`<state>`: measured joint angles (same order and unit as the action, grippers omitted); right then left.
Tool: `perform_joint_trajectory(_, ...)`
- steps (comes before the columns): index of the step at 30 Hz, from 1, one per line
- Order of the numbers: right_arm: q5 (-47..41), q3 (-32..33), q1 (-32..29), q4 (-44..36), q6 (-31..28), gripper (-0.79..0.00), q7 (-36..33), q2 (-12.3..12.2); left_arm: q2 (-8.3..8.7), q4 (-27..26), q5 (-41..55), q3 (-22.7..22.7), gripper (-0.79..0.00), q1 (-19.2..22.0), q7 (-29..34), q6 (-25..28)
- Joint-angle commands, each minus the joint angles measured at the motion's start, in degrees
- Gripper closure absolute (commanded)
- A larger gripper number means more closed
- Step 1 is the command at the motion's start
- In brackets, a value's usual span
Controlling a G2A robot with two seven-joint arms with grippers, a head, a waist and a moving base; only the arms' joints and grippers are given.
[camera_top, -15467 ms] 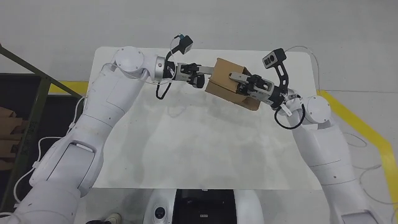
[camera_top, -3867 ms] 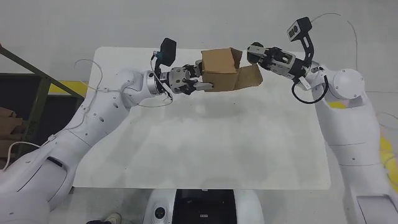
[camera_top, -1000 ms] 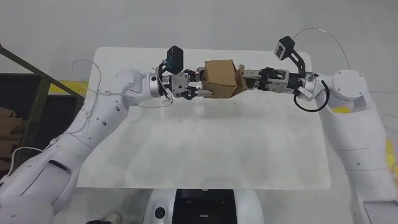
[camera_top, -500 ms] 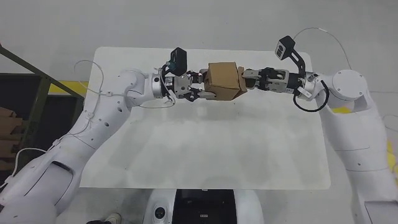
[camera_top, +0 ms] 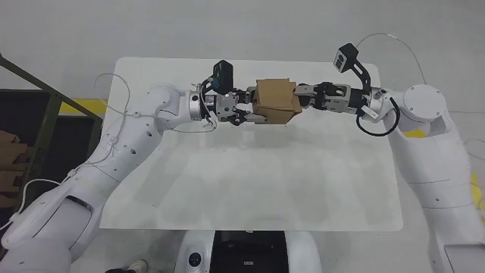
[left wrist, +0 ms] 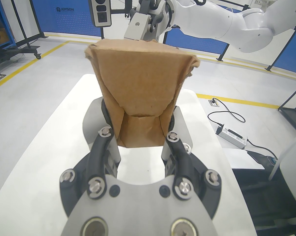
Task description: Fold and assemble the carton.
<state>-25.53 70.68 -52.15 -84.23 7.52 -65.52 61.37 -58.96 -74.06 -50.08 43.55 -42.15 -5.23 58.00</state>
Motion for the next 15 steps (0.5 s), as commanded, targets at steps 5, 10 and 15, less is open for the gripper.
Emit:
perform_joint_trajectory(5, -0.02, -0.60, 0.28, -0.04, -0.01, -0.031, 0.62, 0.02, -0.21, 0.13, -0.15, -0.40, -0.277, 0.34, 0.39, 0.00)
perform_joint_trajectory(10, -0.42, -1.28, 0.72, 0.21, -0.18, -0.055, 0.75, 0.10, -0.35, 0.57, 0.21, -0.88, -0.277, 0.71, 0.67, 0.00)
perform_joint_trajectory(15, -2.19, -1.47, 0.87, 0.56, -0.94, -0.179, 0.17, 0.17, -0.52, 1.93, 1.75, -1.30, -0.280, 1.31, 1.01, 0.00)
